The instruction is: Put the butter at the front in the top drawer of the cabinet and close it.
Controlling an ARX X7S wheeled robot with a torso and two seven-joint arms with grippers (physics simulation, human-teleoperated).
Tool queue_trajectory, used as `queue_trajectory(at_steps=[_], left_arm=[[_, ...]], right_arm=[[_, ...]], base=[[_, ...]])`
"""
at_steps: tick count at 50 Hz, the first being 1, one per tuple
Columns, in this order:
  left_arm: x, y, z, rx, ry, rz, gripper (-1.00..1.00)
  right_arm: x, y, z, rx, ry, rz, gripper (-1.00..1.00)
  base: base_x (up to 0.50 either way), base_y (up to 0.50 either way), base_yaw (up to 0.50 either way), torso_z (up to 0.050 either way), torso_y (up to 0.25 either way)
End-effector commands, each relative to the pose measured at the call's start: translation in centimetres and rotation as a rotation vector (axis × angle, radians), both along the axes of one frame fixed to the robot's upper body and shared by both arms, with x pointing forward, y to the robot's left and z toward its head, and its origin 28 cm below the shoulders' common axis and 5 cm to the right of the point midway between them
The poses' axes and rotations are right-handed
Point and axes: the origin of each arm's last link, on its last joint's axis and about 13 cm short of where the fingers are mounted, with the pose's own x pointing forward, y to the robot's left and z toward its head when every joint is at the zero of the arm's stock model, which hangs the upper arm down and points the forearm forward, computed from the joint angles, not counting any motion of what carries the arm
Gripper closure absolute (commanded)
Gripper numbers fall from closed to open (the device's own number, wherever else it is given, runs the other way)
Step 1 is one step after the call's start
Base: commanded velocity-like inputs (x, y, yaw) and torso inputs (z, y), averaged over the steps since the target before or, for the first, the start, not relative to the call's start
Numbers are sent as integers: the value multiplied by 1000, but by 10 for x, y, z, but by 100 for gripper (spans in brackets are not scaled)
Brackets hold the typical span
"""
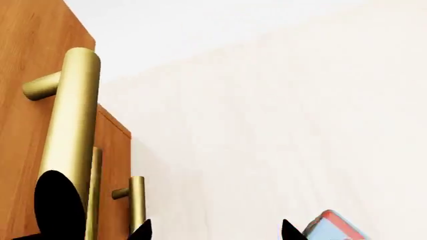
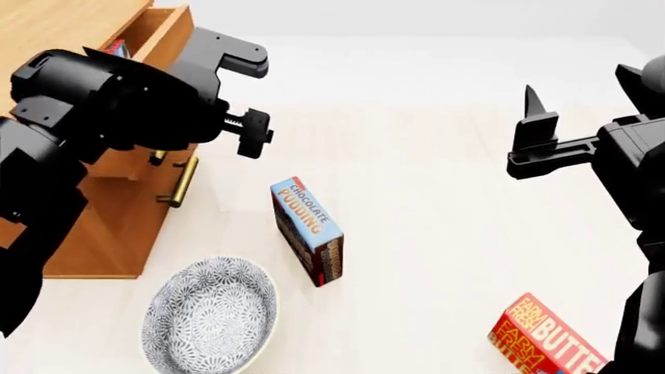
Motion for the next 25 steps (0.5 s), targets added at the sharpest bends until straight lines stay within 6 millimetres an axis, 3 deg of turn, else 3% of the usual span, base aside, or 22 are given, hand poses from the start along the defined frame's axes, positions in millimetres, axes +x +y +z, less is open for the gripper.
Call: queue_trajectory(at_steps=[1, 12, 25], left_arm=[[11, 36, -11, 11, -76, 233, -100], [8, 54, -12, -6, -72, 304, -100], [3, 100, -3, -41, -101, 534, -100]], right_arm=[[-1, 0, 1, 1, -9, -1, -100], [-2, 0, 2, -1, -13, 0, -100], [-1, 0, 3, -4, -11, -3, -100]], base=[[22, 0, -10, 0, -16], [4, 0, -2, -1, -4], [10, 2, 0, -1, -7]])
